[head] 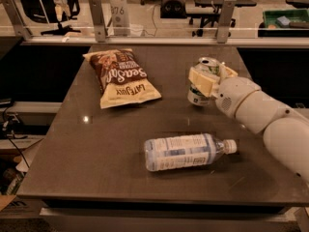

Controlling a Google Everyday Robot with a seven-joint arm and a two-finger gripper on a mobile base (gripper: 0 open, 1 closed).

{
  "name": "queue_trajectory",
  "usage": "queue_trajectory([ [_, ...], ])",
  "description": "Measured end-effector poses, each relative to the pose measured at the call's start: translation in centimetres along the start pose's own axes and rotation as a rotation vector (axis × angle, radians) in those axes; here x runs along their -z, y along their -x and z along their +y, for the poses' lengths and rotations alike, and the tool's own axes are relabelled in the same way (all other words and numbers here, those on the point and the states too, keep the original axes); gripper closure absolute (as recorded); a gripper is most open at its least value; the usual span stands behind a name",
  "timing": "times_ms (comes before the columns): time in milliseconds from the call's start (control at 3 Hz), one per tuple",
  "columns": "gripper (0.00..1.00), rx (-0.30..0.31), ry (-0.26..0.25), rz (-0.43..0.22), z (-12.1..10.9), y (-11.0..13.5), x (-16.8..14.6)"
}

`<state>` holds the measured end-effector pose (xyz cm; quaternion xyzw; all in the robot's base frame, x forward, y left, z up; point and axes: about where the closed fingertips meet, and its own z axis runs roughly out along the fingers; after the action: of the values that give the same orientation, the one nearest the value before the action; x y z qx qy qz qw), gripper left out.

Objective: Place 7up can upright

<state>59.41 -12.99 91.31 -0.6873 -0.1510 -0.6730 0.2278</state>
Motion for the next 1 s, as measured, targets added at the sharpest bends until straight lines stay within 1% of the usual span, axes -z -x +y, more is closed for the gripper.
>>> queue_trajectory([
  [333, 0.84, 0.02, -0.029, 0.006, -0.09, 0.38, 0.07],
  [1000, 0.38, 0.04, -0.06, 0.013, -0.36, 0.92, 0.21],
])
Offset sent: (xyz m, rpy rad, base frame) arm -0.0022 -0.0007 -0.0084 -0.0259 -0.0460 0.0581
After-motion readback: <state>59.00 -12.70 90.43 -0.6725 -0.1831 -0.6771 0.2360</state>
